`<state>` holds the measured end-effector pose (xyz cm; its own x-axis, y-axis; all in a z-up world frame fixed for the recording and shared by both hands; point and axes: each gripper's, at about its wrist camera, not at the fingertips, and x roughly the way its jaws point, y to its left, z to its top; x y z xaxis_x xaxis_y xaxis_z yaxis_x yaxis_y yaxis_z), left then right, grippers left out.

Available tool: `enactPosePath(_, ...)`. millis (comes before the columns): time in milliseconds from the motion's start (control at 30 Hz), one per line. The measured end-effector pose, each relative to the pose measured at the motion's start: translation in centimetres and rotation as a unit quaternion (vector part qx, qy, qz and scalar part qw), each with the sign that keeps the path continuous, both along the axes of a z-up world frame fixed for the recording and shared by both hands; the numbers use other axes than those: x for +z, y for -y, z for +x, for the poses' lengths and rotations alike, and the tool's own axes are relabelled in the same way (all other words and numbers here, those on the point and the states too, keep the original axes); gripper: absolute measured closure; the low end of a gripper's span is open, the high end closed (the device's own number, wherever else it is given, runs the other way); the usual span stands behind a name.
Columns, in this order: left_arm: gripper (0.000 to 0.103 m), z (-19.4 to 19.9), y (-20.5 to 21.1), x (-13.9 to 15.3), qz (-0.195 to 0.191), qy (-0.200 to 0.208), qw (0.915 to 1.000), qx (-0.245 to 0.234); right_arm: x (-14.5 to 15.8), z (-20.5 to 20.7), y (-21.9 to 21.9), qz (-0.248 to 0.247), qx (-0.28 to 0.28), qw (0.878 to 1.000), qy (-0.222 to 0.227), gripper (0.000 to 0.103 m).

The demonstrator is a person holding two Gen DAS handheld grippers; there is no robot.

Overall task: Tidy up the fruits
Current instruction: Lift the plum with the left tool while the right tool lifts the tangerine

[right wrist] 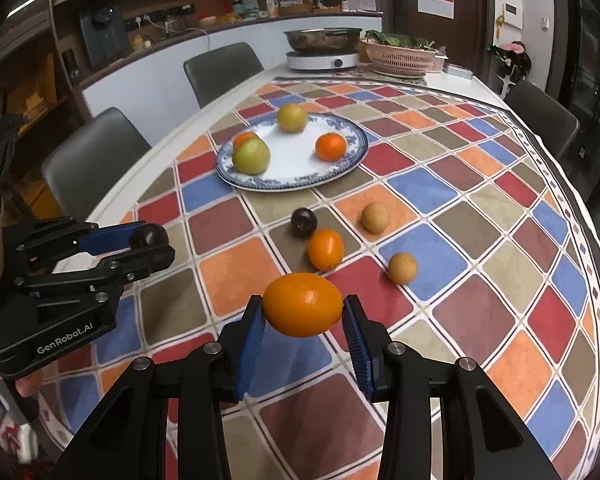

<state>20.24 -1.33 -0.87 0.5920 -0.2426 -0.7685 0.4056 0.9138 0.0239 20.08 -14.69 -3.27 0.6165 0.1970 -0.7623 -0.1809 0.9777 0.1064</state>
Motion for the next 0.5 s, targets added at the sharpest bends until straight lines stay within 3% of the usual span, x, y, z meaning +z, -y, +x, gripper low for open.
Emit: enactPosePath(500, 0.073, -1.7, 0.2, 3.4, -0.015, 0.034, 0.9992, 0.013, 3.7, -2.2, 0.1, -0.005, 0.007, 0.999, 0.039, 0.062)
